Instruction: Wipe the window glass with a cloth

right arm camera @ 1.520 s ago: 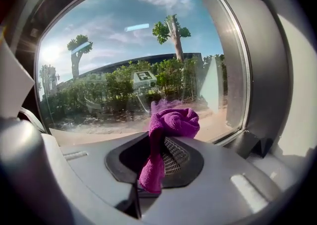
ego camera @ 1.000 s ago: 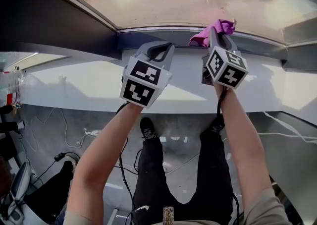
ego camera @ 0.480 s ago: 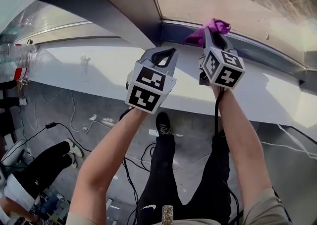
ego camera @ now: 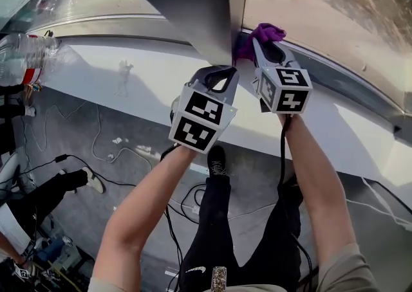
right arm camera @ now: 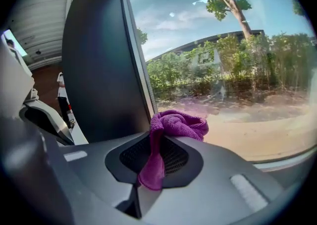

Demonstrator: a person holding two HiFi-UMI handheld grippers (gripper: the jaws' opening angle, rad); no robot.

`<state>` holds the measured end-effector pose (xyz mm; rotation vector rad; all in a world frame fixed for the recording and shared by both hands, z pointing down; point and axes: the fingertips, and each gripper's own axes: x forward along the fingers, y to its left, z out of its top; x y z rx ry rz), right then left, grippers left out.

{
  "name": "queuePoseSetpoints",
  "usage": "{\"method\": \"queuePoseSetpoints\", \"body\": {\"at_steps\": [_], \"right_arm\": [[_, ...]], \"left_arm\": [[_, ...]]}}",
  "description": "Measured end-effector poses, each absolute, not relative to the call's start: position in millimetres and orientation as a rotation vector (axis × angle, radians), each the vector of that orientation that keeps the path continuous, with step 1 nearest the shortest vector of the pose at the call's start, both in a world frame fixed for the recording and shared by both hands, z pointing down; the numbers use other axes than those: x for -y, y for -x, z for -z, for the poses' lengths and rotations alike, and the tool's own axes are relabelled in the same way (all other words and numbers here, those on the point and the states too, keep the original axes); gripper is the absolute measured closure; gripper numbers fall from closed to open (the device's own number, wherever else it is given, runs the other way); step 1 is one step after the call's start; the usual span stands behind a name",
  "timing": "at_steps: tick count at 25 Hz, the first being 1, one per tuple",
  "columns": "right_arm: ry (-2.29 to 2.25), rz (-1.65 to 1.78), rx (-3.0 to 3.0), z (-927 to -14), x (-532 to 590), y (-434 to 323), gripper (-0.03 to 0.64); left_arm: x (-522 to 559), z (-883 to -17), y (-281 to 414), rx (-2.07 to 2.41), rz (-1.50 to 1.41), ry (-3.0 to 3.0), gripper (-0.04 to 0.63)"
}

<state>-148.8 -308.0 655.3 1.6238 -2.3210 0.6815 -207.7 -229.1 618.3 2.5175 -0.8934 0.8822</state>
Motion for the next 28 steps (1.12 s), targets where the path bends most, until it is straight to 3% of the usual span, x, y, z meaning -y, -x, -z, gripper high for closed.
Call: {"method": "queuePoseSetpoints", "body": {"at_steps": [12, 28], "right_arm": [[-1.175, -0.508, 2.343, -688.3, 311.2, 175.0, 0.54], [-1.398, -0.552, 2.16, -692.1, 278.6, 30.9, 0.541]], "left_arm": [[230.6, -628.9, 207.1, 0.925, -0.864, -2.472, 0.595], [216.6, -632.6, 92.3, 0.721, -0.911, -2.555, 0.595]]}}
